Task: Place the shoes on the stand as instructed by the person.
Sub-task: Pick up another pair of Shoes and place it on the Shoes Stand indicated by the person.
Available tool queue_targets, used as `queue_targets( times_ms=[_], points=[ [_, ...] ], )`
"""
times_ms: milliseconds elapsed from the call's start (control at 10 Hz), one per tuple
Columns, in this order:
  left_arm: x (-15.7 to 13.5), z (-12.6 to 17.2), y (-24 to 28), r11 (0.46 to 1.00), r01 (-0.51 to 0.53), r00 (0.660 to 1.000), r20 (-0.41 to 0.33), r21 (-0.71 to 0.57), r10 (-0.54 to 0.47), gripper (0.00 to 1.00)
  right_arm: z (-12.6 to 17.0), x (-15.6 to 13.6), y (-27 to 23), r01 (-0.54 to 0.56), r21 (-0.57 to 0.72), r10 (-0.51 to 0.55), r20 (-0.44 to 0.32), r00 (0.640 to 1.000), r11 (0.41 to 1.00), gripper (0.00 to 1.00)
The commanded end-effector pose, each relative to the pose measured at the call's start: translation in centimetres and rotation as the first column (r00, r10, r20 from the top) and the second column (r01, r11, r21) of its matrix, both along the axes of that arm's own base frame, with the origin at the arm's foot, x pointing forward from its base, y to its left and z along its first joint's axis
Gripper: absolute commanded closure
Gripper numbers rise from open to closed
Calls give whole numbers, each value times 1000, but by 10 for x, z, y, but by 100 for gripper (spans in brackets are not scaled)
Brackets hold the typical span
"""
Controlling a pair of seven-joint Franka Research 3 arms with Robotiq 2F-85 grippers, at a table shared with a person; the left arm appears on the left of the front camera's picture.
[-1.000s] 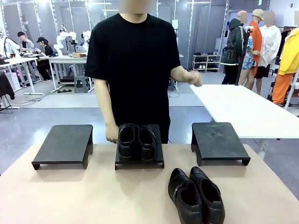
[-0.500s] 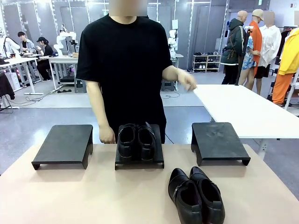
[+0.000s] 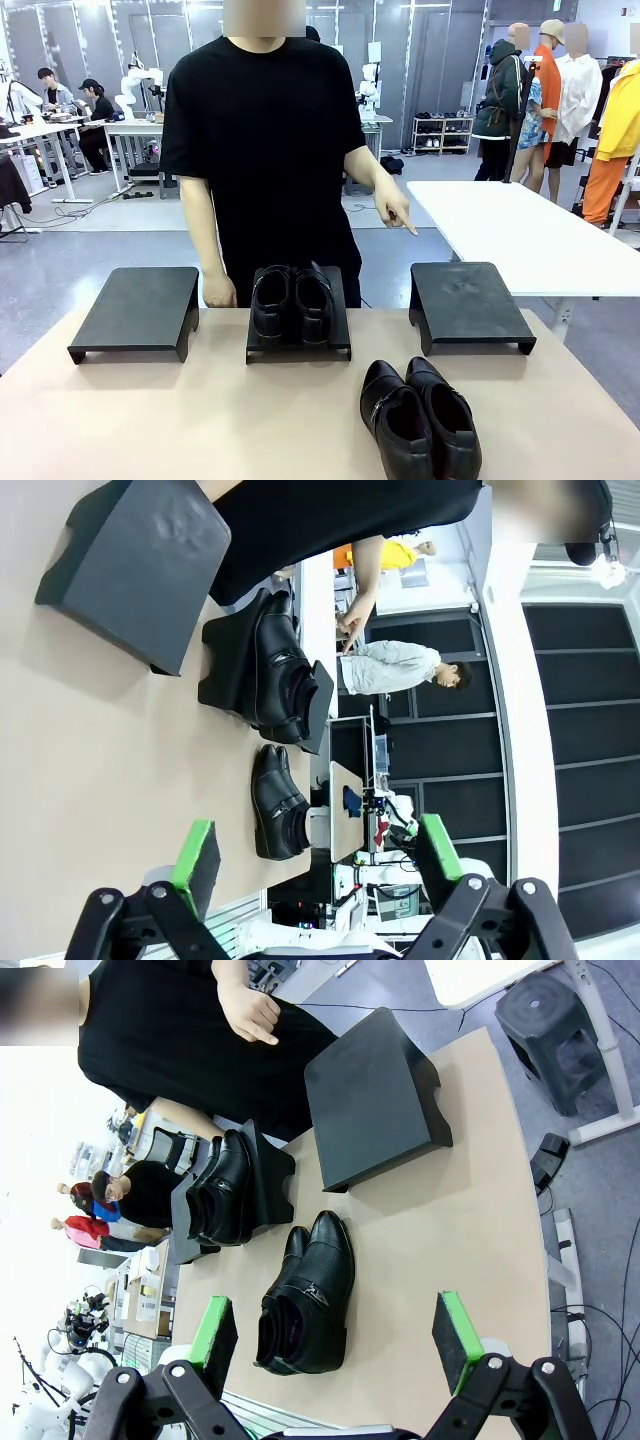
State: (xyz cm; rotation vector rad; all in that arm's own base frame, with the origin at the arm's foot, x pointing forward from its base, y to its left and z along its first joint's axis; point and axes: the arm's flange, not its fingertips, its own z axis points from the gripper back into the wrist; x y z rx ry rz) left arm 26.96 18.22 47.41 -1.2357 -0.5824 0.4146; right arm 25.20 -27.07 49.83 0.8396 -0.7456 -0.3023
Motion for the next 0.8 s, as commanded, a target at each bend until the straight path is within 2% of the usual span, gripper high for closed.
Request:
queue_targets(
  times_ms=[0, 100, 700],
  points=[
    [-54, -53, -112, 1000, -15, 1000, -3, 11, 15, 0, -1, -2, 0, -1, 8, 1, 5, 1000, 1000, 0],
    [0, 0, 0, 1000, 0, 1000, 0, 0, 0, 0, -1, -2, 0, -1, 8, 1, 5, 1000, 1000, 0],
    [0, 0, 0, 1000, 0, 1000, 0, 0, 0, 0, -1, -2, 0, -1, 8, 1, 5, 1000, 1000, 0]
  ],
)
